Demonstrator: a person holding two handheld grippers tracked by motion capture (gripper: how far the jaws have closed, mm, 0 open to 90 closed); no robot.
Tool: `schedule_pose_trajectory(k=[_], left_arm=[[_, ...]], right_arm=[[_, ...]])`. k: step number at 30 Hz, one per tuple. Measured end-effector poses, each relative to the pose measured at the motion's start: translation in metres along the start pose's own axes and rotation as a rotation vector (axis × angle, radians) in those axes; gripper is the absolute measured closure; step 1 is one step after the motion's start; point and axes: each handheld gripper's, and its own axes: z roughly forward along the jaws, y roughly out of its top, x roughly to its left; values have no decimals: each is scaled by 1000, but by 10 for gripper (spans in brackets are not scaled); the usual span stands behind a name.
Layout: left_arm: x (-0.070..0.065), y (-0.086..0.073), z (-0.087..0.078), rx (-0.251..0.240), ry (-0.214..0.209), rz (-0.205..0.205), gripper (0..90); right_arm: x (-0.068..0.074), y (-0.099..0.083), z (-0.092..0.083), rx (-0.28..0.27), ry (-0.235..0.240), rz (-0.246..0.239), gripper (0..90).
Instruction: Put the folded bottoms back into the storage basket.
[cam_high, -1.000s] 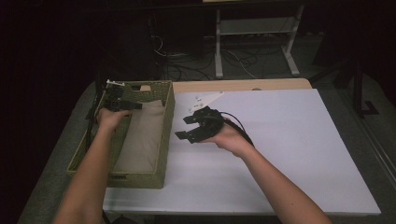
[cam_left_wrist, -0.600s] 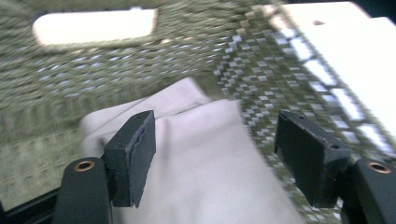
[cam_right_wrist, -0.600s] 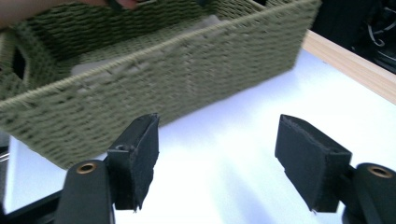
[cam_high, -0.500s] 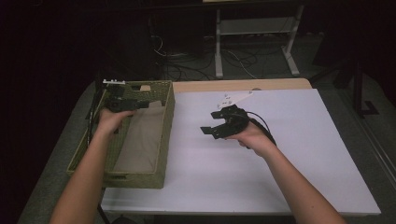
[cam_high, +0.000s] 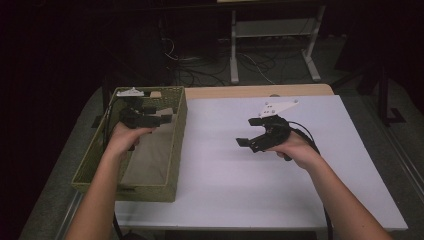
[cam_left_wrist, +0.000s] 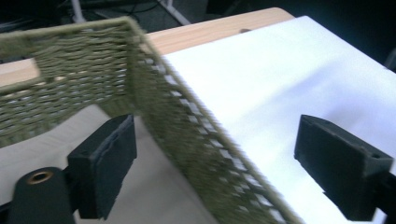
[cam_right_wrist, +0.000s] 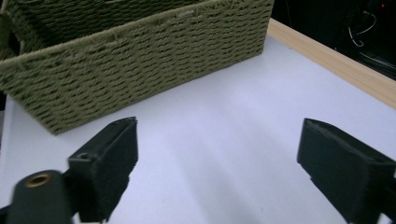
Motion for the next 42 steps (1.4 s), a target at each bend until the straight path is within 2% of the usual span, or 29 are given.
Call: schedule_pose_trajectory(k=[5,8,14,19,22,26,29,33,37,42], left_arm=[[-23,-6,-5,20,-18,26,26],[-34,-10,-7,20,-34,36,12],[-59,-20,-11,7,-69,88,4],[-77,-28,-12,-4,-106,117,3],[-86,-32,-11,-10,-106,136,3],[-94,-41,-9,-36,-130,141,3],[-100,-45,-8,-19,-135,167,3],[-104,-50,-10,-27,-151,193,4],[-101,-53,-13,-61,-173,173,4],[-100,-54,-15,-74,-190,172,8]], right_arm=[[0,-10,-15,9,-2,-4,11],[-1,-18,-27,-9,-16,9,1],[-3,-34,-45,-15,-32,26,1],[0,-45,-56,-9,-46,16,1],[2,-53,-64,-8,-53,21,1],[2,-65,-73,-12,-66,36,1],[2,-75,-80,-14,-72,49,1],[1,-87,-88,-21,-91,65,1],[0,-98,-96,-34,-111,91,1],[0,-111,-105,-48,-127,113,1]])
